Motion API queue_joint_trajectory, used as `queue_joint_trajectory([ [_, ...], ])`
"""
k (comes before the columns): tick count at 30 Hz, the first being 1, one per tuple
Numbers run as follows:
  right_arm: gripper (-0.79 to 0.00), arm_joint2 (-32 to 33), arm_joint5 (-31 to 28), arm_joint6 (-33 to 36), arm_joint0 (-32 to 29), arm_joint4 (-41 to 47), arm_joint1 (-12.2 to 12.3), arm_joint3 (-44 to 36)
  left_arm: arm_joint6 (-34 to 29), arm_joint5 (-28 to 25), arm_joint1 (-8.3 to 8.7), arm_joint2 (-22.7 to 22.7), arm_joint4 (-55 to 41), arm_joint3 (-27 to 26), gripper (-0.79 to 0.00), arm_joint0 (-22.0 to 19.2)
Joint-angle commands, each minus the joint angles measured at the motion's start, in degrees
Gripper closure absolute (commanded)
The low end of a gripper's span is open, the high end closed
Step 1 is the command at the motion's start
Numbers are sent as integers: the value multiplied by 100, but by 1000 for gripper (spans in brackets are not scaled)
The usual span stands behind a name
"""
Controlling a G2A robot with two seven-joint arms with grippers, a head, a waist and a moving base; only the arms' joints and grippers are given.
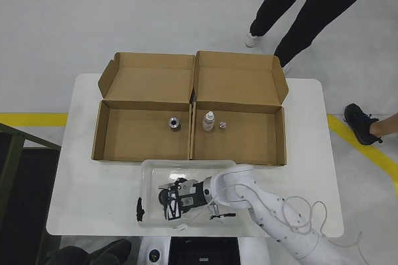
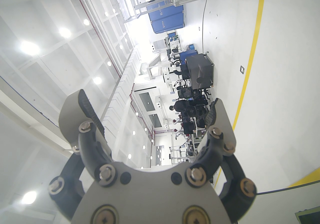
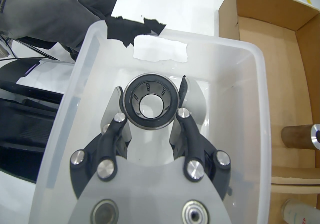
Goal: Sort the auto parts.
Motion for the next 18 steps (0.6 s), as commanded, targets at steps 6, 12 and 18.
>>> queue_joint_trajectory([
  [6, 0, 241, 63, -75, -29, 184, 63, -327, 0, 0, 0, 0, 0, 0, -785, 0],
  [12, 0, 373, 80, -115, 34, 420, 89, -449, 0, 0, 0, 0, 0, 0, -785, 0],
  [18, 0, 506, 112, -146, 110, 647, 113, -611, 0, 0, 0, 0, 0, 0, -785, 0],
])
